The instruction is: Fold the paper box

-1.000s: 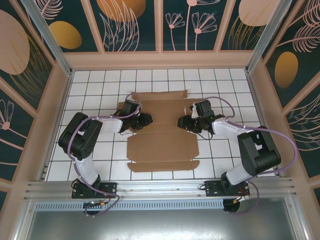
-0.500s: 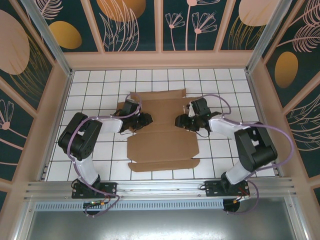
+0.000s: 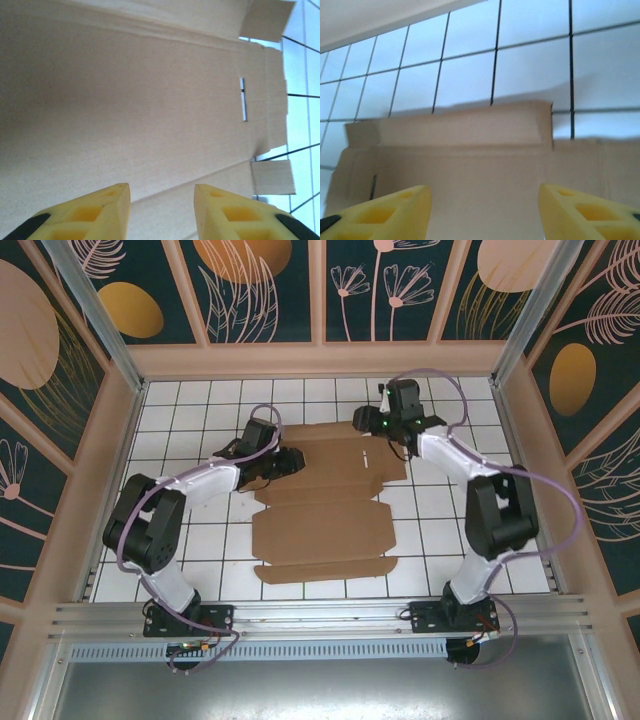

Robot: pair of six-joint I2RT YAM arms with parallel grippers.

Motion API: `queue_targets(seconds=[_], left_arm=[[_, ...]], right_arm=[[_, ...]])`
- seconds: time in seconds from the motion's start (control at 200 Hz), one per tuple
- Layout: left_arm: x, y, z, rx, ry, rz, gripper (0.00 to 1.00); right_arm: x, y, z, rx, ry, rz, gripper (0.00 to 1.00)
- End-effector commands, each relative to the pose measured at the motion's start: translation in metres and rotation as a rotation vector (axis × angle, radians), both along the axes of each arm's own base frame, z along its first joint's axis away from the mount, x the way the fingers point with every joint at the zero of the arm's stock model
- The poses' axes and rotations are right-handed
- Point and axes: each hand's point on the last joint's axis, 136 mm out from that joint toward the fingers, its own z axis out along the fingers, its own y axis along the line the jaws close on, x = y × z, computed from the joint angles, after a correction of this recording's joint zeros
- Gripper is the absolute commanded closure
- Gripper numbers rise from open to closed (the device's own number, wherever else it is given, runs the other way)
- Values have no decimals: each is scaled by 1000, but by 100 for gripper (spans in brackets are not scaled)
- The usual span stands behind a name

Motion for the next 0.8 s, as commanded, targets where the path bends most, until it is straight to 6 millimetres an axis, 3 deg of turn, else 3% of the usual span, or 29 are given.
queue_targets(seconds=[0.0,0.03,0.135,0.34,0.545,0.596,0.671,0.796], left_arm=[[-17,-1,0,-38,48,-31,62],[-18,-4,3,-67,53,-29,63],[-34,0,-15,-96,111,-5,63],[-48,9,-43,-62,175,20,64],[-48,15,-56,-11,199,30,65],[-50,15,-69,11,234,24,65],[-50,16,-75,37,251,12,65],[-42,19,-82,94,257,11,65]], right_arm=[[38,-12,-9,-141,-55,29,39],[45,-13,-15,-174,-48,43,39],[65,-8,-35,-165,17,116,38],[79,3,-71,-87,116,240,44],[95,9,-59,-35,18,282,43],[101,8,-53,-44,-11,267,43],[108,10,-42,-96,-58,246,44],[108,31,-25,-249,-172,287,44]])
